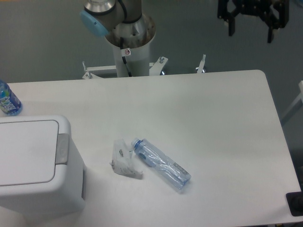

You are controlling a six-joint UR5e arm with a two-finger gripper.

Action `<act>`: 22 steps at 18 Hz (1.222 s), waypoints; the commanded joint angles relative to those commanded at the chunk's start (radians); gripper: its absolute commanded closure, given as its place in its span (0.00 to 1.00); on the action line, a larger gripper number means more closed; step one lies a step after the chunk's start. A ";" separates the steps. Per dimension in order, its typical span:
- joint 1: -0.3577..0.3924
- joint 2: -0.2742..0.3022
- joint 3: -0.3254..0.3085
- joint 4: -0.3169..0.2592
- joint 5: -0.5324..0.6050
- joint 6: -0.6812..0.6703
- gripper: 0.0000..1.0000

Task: Open the trash can
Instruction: 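Lower the open gripper into view above the table, then move the open gripper across the table toward the trash bin lid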

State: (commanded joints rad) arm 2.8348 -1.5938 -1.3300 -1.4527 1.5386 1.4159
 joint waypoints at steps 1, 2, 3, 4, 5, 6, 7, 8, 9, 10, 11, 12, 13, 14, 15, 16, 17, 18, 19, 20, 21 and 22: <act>0.000 -0.003 -0.002 0.003 0.002 0.000 0.00; -0.002 -0.006 -0.002 0.005 0.003 -0.002 0.00; -0.002 -0.012 0.000 0.003 0.003 -0.005 0.00; -0.003 -0.015 -0.002 0.003 0.005 -0.005 0.00; -0.005 -0.015 -0.005 0.005 0.002 -0.008 0.00; -0.009 -0.015 -0.009 0.003 0.002 -0.006 0.00; -0.011 -0.015 -0.011 0.003 0.000 -0.006 0.00; -0.012 -0.015 -0.011 0.003 0.000 -0.011 0.00; -0.014 -0.017 -0.011 0.003 -0.002 -0.032 0.00; -0.023 -0.018 -0.011 0.003 -0.003 -0.079 0.00; -0.044 -0.023 -0.009 0.005 -0.003 -0.145 0.00; -0.070 -0.026 -0.008 0.009 -0.003 -0.213 0.00; -0.095 -0.026 -0.009 0.029 -0.003 -0.269 0.00; -0.115 -0.031 -0.011 0.046 -0.002 -0.312 0.00; -0.130 -0.034 -0.011 0.058 0.002 -0.355 0.00; -0.141 -0.041 -0.011 0.064 0.000 -0.408 0.00; -0.158 -0.049 -0.008 0.066 -0.002 -0.470 0.00; -0.185 -0.058 -0.005 0.081 -0.002 -0.532 0.00; -0.216 -0.069 -0.003 0.110 -0.002 -0.601 0.00; -0.238 -0.075 -0.006 0.139 -0.002 -0.680 0.00; -0.258 -0.084 -0.005 0.167 -0.003 -0.754 0.00; -0.282 -0.098 -0.005 0.190 -0.003 -0.814 0.00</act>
State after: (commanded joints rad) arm 2.5528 -1.6918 -1.3346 -1.2627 1.5355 0.6019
